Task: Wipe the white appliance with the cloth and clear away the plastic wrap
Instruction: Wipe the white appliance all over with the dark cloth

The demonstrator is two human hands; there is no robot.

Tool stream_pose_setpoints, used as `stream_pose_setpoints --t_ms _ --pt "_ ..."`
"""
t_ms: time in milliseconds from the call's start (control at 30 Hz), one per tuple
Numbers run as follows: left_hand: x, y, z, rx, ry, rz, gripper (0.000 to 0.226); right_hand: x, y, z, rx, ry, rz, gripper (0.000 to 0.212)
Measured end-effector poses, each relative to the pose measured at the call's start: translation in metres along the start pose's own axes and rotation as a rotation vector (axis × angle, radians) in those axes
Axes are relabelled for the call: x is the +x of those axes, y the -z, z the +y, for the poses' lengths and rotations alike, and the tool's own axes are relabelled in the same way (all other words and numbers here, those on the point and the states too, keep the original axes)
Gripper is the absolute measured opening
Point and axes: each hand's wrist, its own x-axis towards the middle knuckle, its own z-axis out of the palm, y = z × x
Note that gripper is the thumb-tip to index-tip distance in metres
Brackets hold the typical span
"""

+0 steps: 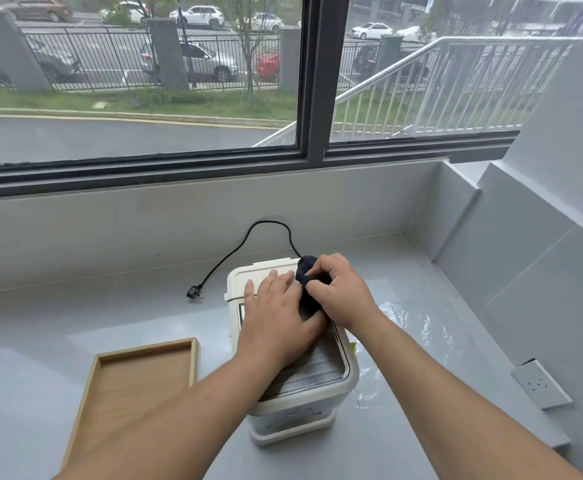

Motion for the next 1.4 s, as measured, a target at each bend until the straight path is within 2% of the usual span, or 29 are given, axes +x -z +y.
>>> stream_pose_setpoints --t_ms 100,300,533,700,1200,1400 --pt "0.0 0.006 -0.005 -0.101 -0.038 0.074 0.044 -0.005 -0.002 -0.006 -0.027 0.008 -0.031 0.005" --pt "-0.005 0.013 -0.019 -0.309 0.016 0.056 0.02 -0.016 -0.006 -0.014 -0.108 0.023 -0.045 0.008" --pt "-0.017 0.023 -0.036 -0.252 0.018 0.028 0.042 -0.026 -0.008 -0.025 -0.211 0.012 -0.09 0.014" --pt "-0.02 0.032 -0.046 -0.229 -0.013 -0.02 0.045 -0.035 -0.011 -0.034 -0.247 0.016 -0.114 0.015" --pt "-0.04 0.052 -0.072 -0.186 -0.082 -0.128 0.035 -0.072 -0.042 -0.06 -0.184 -0.021 -0.166 0.014" --pt "-0.048 0.061 -0.082 -0.156 -0.104 -0.161 0.035 -0.088 -0.048 -0.069 -0.189 -0.038 -0.181 0.023"
